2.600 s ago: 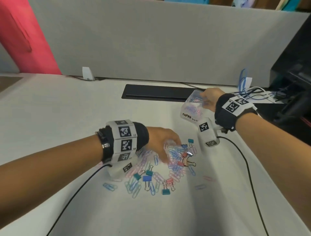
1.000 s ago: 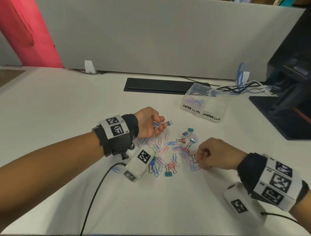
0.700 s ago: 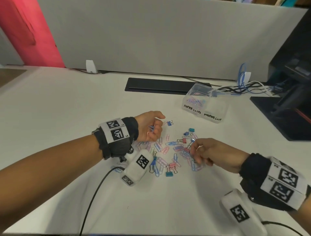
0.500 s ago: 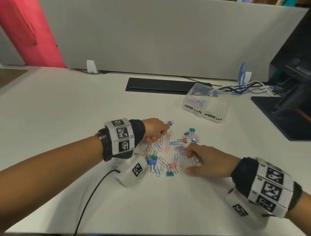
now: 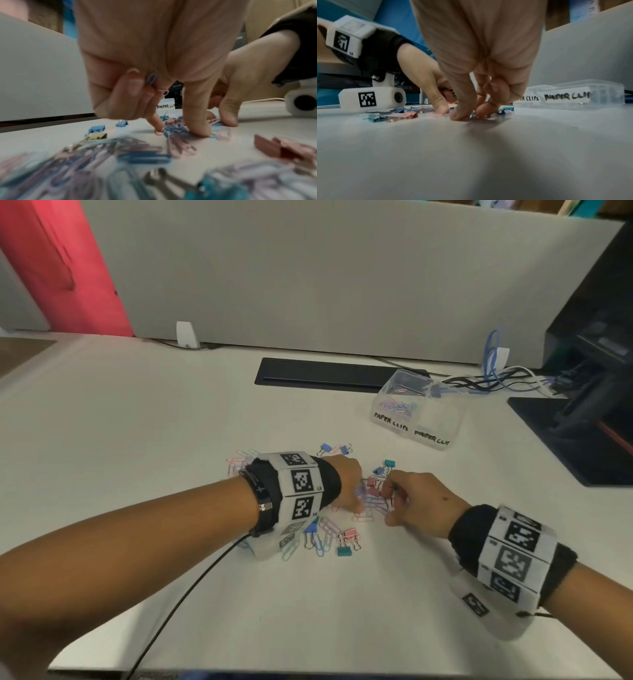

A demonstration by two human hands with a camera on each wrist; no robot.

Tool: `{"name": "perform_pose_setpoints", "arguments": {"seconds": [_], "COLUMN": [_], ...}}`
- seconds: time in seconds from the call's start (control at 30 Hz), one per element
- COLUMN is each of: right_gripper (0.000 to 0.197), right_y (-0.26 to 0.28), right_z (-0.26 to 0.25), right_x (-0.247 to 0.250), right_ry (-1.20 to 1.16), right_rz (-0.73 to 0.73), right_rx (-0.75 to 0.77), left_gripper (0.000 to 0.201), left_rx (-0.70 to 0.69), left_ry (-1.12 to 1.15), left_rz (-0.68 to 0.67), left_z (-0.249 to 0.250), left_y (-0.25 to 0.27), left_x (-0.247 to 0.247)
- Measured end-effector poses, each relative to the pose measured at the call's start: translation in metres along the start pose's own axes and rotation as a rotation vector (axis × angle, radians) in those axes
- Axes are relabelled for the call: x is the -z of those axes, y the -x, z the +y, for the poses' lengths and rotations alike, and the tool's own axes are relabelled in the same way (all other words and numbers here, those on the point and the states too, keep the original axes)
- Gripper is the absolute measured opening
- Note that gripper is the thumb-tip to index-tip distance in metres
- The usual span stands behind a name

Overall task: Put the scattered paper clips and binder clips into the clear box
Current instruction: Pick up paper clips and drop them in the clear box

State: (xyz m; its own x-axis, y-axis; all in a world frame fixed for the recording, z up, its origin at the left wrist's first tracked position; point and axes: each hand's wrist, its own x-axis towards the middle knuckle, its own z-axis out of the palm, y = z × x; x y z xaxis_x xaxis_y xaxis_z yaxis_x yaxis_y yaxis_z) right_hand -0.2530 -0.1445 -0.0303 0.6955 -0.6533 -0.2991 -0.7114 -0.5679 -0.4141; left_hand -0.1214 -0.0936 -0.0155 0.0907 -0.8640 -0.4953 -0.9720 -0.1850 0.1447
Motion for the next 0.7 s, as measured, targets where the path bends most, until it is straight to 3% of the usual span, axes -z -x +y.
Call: {"name": "perform_pose_setpoints", "arguments": {"seconds": [0.07, 0.17, 0.23, 0.43, 0.6, 0.7], "right_gripper": [0.024, 0.018, 0.014, 0.042, 0.047, 0.048], "right_y": [-0.003, -0.006, -0.007, 0.003, 0.005, 0.0], "right_z": [-0.004, -0.011, -0.015, -0.023, -0.03, -0.032], "right_x": [-0.002, -0.005, -0.007, -0.016, -0.019, -0.019], "right_ry": [0.028, 0.076, 0.094, 0.088, 0.059, 0.07], "right_rz": [0.043, 0.085, 0.103, 0.038, 0.018, 0.018], "right_rx": [0.037, 0.073, 0.088, 0.154, 0.181, 0.185], "left_gripper": [0.033, 0.041, 0.036, 0.023, 0.039, 0.028], "left_rx": [-0.028, -0.037, -0.049, -0.047, -0.032, -0.026], "left_ry": [-0.035, -0.086, -0.092, 0.022, 0.148, 0.182], "left_rz": [0.0, -0.006, -0.024, -0.109, -0.105, -0.109], "left_z": [0.003, 0.002, 0.0, -0.012, -0.024, -0.028], "left_y": [-0.003, -0.008, -0.009, -0.005, -0.001, 0.002], "left_x": [-0.001, -0.004, -0.006, -0.005, -0.002, 0.0]}}
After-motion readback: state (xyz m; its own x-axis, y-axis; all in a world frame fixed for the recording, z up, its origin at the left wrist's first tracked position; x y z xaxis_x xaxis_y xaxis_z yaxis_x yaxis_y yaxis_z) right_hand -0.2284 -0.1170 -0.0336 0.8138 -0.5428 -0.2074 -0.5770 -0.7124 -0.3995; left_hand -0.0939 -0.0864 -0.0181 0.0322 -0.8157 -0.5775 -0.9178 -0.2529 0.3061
